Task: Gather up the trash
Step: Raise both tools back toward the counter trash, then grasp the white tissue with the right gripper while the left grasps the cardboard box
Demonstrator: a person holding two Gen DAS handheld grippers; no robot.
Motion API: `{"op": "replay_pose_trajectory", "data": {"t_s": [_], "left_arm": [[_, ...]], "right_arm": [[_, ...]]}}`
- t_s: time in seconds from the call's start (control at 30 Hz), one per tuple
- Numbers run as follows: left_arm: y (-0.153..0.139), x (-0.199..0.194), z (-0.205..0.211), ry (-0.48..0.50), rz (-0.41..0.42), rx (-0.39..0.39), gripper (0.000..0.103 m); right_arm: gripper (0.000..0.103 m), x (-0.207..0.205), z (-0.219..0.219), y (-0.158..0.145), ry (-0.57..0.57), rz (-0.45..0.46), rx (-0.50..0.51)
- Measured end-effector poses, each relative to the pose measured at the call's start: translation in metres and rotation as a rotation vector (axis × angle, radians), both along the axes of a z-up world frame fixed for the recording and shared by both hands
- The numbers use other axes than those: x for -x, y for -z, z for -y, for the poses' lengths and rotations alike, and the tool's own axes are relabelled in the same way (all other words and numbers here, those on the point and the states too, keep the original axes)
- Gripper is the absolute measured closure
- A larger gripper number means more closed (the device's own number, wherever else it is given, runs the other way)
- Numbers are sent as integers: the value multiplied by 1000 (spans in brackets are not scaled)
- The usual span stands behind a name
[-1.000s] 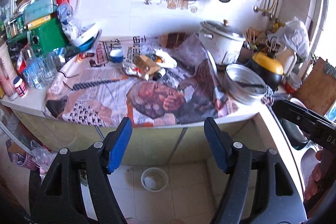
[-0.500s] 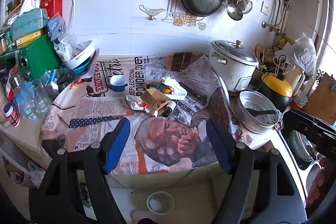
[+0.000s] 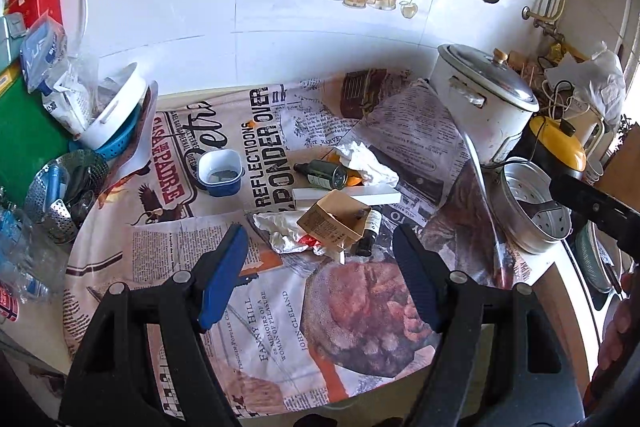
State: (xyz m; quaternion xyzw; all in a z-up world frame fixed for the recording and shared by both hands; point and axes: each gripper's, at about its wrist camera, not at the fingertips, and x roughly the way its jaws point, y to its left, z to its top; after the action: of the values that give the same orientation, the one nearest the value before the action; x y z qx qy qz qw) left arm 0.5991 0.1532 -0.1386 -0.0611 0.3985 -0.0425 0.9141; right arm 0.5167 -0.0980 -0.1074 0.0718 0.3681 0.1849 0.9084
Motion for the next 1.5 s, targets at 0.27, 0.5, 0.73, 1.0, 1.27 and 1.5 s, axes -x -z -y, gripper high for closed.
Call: {"op": "replay_pose_trajectory", "data": {"t_s": [0.27,0.5,0.73,1.0,1.27,1.5], "left_arm": [[36,-55,1,-25,-81,-7,31],[65,-92,9,-148,-161,11,41],[101,-117,19,-190,-255,-7,58],[127,-121,10,-275,-314,22,75],[128,-117,1,-304,-309,14,91],[117,-115,-1,-294,-270,28,98]], "right_arm": [[52,-58,-6,22,-28,-70,38],[52,-128,-10,52,-162,-162,60],[52,-181,-31,94,-289,-227,123],[52,-217,-32,147,-294,-340,115],[77,-225,-28,172,-300,-414,73],[97,-225,-34,179,-304,-416,108]]}}
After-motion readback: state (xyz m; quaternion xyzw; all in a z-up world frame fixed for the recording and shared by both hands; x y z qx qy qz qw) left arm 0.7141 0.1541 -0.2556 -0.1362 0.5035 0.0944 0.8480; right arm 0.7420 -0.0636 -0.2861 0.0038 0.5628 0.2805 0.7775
